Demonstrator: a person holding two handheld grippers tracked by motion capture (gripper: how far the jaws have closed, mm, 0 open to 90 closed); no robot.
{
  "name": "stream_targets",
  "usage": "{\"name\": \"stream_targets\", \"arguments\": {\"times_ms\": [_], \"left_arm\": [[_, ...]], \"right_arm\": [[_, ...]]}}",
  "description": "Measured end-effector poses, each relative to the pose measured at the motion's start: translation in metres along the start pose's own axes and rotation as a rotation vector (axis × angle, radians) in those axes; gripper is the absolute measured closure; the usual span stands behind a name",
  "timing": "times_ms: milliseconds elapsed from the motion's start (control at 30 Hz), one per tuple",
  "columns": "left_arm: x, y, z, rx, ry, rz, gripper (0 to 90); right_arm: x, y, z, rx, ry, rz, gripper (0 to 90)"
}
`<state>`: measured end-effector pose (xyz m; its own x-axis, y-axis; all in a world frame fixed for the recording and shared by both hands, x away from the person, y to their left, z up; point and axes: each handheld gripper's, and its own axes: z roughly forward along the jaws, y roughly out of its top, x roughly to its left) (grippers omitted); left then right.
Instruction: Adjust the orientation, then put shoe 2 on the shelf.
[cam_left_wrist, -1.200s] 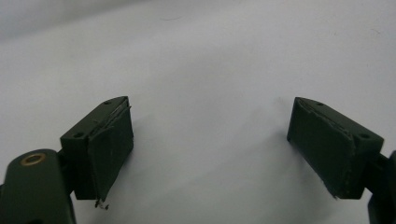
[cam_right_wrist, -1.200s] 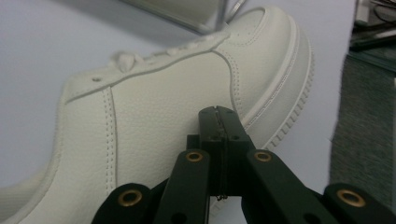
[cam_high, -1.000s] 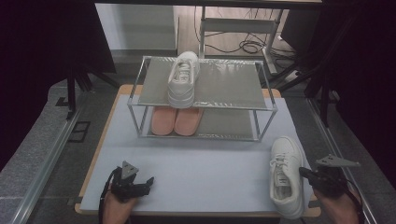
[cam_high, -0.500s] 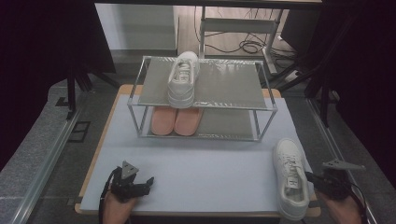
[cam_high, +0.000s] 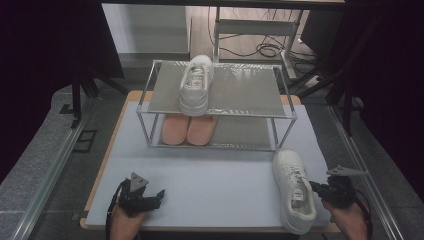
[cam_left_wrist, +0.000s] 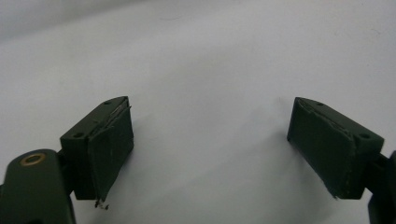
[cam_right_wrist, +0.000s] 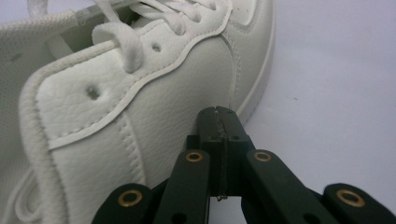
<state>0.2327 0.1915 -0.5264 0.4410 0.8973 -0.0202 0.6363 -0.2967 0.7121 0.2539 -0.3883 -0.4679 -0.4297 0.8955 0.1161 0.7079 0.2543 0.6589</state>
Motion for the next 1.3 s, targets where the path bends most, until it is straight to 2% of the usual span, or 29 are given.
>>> {"name": "stream_targets", "arguments": {"times_ms": [267,533,667,967,1033,1300], "left_arm": [[0.0,0.0,0.0,0.0,0.001,0.0,14.3],[0.0,0.0,0.0,0.0,0.001,0.0,14.3],[0.0,0.0,0.0,0.0,0.001,0.001,14.3],[0.0,0.0,0.0,0.001,0.0,0.0,14.3],[0.0,0.0,0.0,0.0,0.001,0.0,14.3],[0.0,0.0,0.0,0.0,0.0,0.0,14.3]], "right_arm": [[0.004,0.0,0.003,-0.004,0.046,0.008,90.0],[-0.011,0.009,0.012,-0.004,-0.009,0.04,90.0],[-0.018,0.015,0.021,0.001,0.004,0.057,90.0],[-0.014,0.014,0.022,-0.014,0.034,0.068,90.0],[-0.009,0.015,0.025,-0.015,0.067,0.063,90.0],[0.01,0.026,0.045,0.003,0.101,0.026,90.0]]}}
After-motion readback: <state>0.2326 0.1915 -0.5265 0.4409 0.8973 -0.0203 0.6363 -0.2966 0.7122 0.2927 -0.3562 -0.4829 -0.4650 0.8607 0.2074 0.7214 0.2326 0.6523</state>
